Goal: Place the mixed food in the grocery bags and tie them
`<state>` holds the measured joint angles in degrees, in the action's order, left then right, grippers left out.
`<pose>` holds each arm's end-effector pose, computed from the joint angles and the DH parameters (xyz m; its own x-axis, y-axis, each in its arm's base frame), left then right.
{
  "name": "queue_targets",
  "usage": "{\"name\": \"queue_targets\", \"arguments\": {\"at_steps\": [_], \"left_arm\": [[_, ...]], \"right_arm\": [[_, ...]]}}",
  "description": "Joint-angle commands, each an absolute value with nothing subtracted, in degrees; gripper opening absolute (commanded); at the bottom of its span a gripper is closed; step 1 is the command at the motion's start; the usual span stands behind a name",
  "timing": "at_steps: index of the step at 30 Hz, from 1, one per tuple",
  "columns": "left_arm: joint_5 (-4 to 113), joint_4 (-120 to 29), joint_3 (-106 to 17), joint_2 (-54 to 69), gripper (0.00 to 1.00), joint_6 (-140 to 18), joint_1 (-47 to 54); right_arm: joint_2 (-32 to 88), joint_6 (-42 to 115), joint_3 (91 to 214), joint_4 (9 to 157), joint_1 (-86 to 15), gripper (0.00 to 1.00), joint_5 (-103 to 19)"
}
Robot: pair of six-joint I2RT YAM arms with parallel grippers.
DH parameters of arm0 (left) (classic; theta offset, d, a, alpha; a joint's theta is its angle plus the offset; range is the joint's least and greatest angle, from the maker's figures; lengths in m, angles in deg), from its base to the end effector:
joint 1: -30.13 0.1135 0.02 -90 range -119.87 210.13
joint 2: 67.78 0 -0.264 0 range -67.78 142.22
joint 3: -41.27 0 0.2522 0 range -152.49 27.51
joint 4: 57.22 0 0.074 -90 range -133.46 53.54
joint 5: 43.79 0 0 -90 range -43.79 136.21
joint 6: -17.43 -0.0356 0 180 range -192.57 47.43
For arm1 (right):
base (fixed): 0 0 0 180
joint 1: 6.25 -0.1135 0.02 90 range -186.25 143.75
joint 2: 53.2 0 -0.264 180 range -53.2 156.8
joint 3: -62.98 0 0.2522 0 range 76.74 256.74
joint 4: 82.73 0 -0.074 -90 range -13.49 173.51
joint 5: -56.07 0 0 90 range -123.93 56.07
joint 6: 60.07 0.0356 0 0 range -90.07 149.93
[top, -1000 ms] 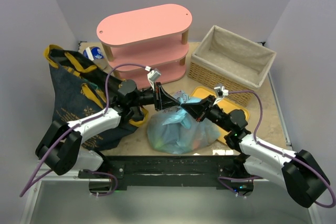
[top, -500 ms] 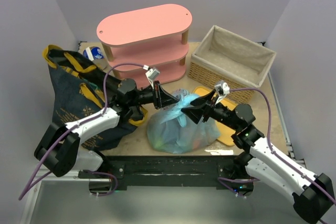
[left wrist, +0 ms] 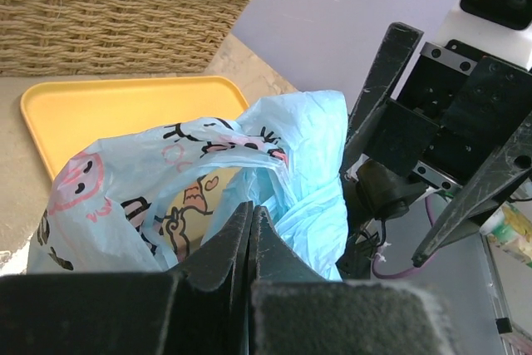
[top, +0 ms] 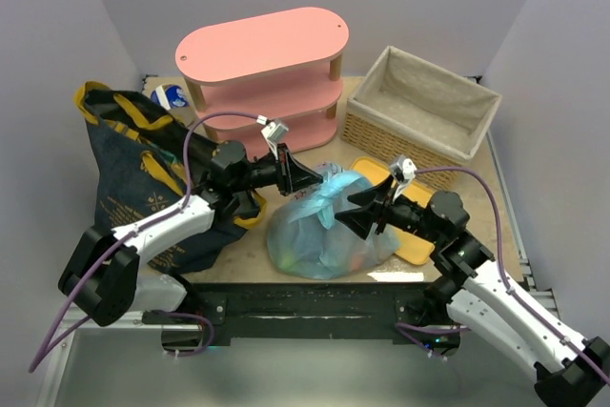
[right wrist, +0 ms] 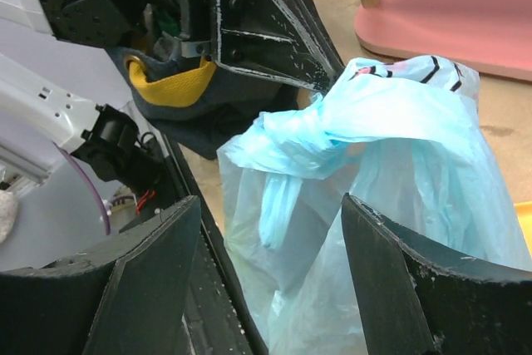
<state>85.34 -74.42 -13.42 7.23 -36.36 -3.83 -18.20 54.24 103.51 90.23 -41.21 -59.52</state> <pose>0.2277 -0.1805 0.2754 -0.6012 -0.1476 -0.7854 0.7447 0.2531 -0.6176 0.1230 0.1048 0.2864 -0.3781 0.1887 -0.9063 -0.7846 0.4544 0.4219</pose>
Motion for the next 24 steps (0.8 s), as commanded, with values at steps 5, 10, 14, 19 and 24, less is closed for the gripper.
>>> {"name": "queue_targets", "arguments": {"at_steps": [5, 10, 14, 19, 24], "left_arm": [[81.63, -73.34, -15.73, 3.24, 0.00, -40.05, -3.27], [81.28, -72.64, -15.73, 2.54, 0.00, -40.58, -3.27], [80.84, -71.94, -15.99, 1.92, 0.00, -41.02, -3.18], [80.93, -71.76, -15.91, 1.66, 0.00, -41.10, -3.18], [81.37, -71.76, -16.17, 1.57, 0.00, -41.10, -3.18]], "right_arm": [[-16.12, 56.38, 102.94, 93.35, -41.67, 0.70, -60.92], [-12.78, 56.47, 102.85, 95.81, -44.12, 0.68, -59.51], [-10.06, 56.21, 102.85, 97.13, -48.08, 0.67, -55.48], [-7.77, 56.12, 101.71, 100.02, -52.04, 0.66, -47.39], [-5.31, 55.50, 101.09, 103.37, -53.36, 0.66, -42.46]]}}
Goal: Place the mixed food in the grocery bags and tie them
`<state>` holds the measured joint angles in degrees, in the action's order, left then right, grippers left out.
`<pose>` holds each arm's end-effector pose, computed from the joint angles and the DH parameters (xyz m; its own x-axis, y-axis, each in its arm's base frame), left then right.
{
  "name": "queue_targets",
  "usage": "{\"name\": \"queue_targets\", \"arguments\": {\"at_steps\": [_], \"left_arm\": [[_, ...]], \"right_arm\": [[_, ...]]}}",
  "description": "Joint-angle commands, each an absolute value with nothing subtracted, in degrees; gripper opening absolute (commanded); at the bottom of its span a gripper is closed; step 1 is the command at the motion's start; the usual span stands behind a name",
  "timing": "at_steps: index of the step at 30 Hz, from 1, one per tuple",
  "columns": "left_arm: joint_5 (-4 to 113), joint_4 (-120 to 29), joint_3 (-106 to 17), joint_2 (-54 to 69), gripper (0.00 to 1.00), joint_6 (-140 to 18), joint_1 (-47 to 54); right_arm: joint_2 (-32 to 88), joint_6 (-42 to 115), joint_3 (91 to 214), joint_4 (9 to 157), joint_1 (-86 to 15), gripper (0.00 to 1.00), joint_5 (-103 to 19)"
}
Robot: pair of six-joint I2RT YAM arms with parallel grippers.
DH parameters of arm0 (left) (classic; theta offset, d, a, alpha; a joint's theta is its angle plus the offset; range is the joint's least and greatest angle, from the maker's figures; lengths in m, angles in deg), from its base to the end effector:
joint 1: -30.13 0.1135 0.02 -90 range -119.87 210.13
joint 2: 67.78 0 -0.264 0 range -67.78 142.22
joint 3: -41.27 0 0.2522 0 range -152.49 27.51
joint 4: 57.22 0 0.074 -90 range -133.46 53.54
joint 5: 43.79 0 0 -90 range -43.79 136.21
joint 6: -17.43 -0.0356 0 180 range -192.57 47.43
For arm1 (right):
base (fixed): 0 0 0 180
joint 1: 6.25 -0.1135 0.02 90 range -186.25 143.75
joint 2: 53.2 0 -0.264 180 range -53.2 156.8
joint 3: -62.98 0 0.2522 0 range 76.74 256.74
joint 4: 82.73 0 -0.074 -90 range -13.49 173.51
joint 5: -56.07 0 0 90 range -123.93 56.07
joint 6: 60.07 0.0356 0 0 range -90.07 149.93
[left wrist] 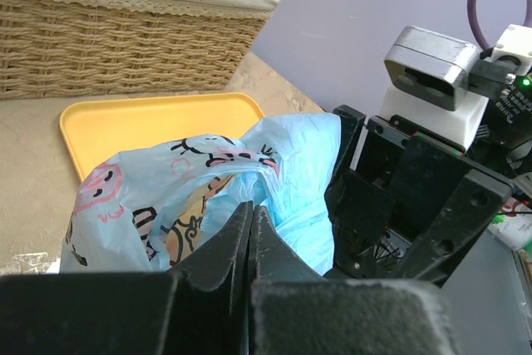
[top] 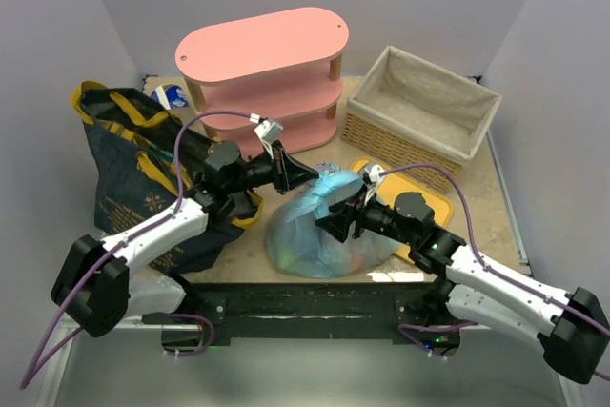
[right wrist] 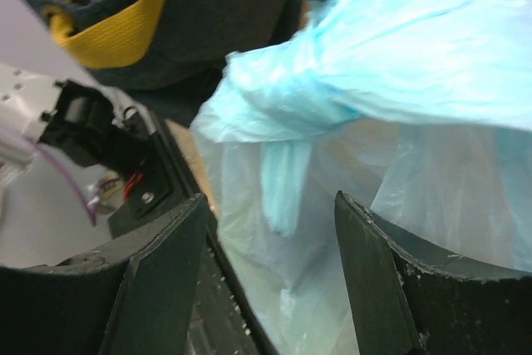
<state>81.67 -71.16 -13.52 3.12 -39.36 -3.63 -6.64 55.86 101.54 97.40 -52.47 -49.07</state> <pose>0.2203 -0.1721 0.2891 -0.5382 -0.1768 -0.8240 0.7647 0.3086 -0.5657 0.1286 0.1476 0.2553 -0.4682 0.1215 -0.8752 -0.7463 0.4759 0.4653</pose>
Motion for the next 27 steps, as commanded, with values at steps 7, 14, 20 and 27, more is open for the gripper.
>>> {"name": "queue_targets", "arguments": {"at_steps": [7, 14, 20, 27], "left_arm": [[81.45, -72.64, -15.82, 1.57, 0.00, -41.10, -3.27], [76.98, -76.24, -15.47, 1.05, 0.00, -42.32, -3.18], [68.10, -78.70, -15.38, 1.13, 0.00, -45.32, -3.27], [60.72, -80.37, -15.03, 2.45, 0.00, -47.96, -3.18]], "right_arm": [[0.66, 54.71, 100.56, 111.09, -53.45, 0.56, -43.24], [2.96, 57.96, 99.77, 112.43, -53.88, 0.00, -46.15], [-2.48, 61.39, 97.05, 105.93, -54.50, 0.00, -47.38], [-4.69, 64.20, 94.33, 100.21, -55.03, 0.00, -48.87]]}}
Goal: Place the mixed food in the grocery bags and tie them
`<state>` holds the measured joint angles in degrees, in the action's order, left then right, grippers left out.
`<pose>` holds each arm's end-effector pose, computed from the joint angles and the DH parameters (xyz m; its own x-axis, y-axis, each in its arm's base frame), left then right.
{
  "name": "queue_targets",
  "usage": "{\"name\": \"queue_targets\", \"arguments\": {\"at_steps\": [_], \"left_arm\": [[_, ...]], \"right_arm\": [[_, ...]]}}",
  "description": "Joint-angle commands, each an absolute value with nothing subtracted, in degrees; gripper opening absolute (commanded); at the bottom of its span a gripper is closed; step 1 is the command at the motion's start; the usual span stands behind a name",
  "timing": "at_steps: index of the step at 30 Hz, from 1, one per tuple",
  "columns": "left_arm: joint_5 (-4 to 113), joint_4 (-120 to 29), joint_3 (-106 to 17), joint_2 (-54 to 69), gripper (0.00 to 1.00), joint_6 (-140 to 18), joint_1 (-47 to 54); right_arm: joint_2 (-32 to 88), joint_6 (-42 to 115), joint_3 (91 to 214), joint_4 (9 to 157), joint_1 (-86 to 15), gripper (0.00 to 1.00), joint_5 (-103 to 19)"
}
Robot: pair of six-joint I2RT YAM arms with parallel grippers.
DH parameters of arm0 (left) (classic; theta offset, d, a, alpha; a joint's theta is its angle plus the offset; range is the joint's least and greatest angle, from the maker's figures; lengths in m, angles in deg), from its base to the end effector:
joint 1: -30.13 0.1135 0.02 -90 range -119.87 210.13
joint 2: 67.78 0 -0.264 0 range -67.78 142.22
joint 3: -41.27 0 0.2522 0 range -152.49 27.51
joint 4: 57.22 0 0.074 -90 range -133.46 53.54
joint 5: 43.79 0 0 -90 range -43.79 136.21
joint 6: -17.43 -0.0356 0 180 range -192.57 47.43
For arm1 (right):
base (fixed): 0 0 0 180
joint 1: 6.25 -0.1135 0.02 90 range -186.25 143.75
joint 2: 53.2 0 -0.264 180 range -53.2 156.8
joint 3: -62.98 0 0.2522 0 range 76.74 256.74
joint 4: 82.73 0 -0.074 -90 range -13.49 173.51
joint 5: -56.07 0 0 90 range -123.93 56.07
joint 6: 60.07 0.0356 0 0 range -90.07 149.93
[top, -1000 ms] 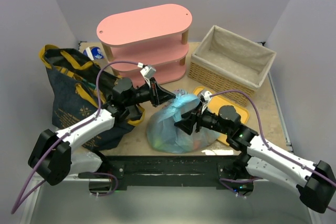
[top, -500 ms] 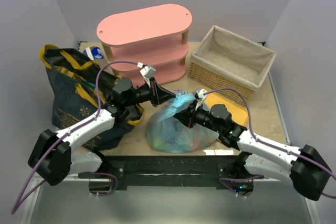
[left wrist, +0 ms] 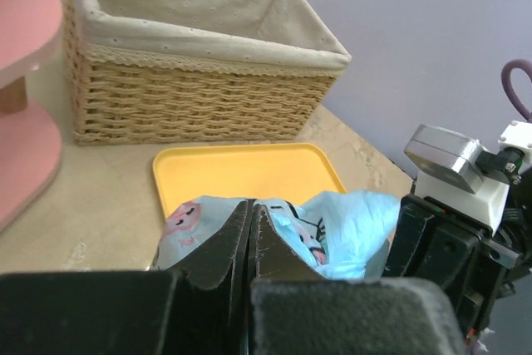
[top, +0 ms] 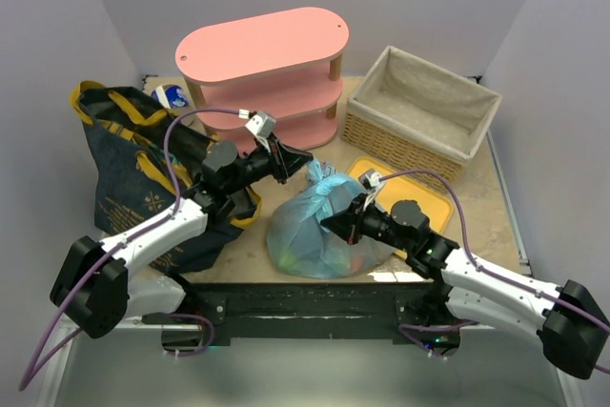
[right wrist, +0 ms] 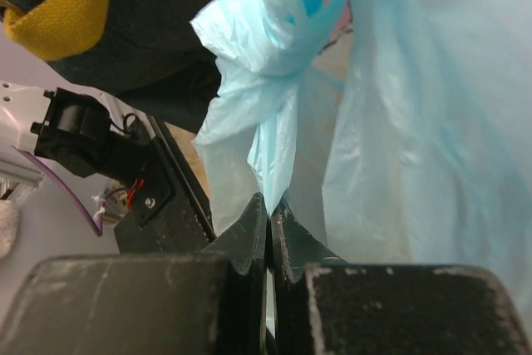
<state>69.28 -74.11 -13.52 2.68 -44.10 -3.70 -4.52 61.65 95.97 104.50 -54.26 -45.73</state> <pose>0.2259 -0.1682 0.2965 -0.3838 -0.2708 -0.8828 0.7448 0.4745 -0.4693 0.1258 0.1507 0.2276 -0.5374 0.1722 -0.8256 -0.6822 0.4867 0.5456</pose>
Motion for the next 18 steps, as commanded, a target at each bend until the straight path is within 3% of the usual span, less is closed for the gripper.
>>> {"name": "queue_targets", "arguments": {"at_steps": [1, 12, 18], "left_arm": [[60.19, -80.55, -15.20, 2.80, 0.00, -48.22, -3.27], [50.87, -76.60, -15.82, 6.40, 0.00, -52.97, -3.36], [58.42, -73.17, -15.91, 5.70, 0.00, -48.58, -3.36]], "right_arm": [[-4.43, 64.81, 94.32, 99.43, -55.12, 0.00, -49.40], [-4.60, 67.37, 92.65, 90.37, -59.34, 0.00, -52.04], [-3.81, 67.63, 94.14, 93.16, -59.34, 0.00, -49.40]]}}
